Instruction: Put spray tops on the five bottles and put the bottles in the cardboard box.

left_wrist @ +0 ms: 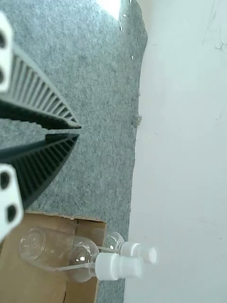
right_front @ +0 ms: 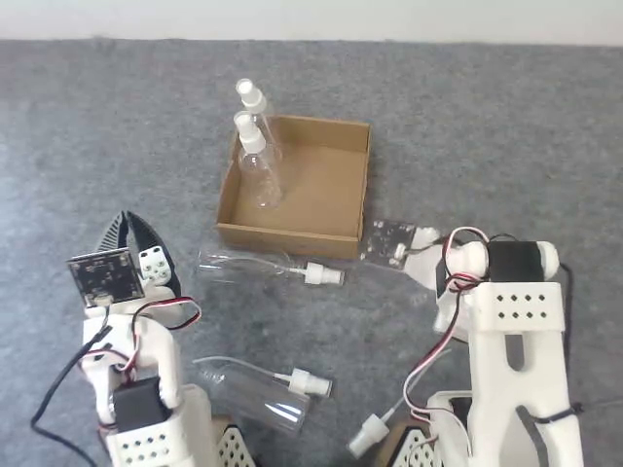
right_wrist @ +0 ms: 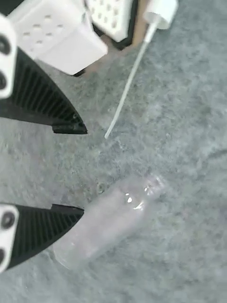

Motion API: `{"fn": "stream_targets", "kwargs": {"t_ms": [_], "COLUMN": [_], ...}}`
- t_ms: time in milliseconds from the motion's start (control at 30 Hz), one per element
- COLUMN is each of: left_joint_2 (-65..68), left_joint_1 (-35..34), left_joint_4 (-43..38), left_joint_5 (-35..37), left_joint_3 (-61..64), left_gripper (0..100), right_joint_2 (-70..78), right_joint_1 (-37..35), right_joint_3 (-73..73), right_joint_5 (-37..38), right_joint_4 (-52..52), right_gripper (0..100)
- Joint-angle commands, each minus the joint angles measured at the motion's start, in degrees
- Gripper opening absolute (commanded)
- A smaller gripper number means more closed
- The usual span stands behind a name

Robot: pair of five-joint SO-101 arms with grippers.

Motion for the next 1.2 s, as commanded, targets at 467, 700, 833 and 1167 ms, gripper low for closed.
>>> {"fn": "stream_targets", "kwargs": {"t_ms": [467,700,833,1167], "left_joint_2": [-0.7,-0.7,-0.7,-0.7], "left_joint_1": [0.1,0.1,0.1,0.1], "left_joint_4": [-1.5,-1.5,-1.5,-1.5], "left_joint_5": [-0.6,-0.6,-0.6,-0.6], "left_joint_3": [-0.2,-0.1,-0.1,-0.1], "left_gripper": [1,1,1,1], "right_joint_2": [-1.7,3.0,10.9,27.5], "right_joint_1": [0.6,0.8,1.5,4.1], "right_joint_3": [11.2,11.2,10.5,1.7], "right_joint_5": [11.0,11.1,11.1,11.0], "right_joint_4": [-17.1,-20.0,-24.3,-25.7], "right_gripper": [19.9,19.9,19.9,19.9]}}
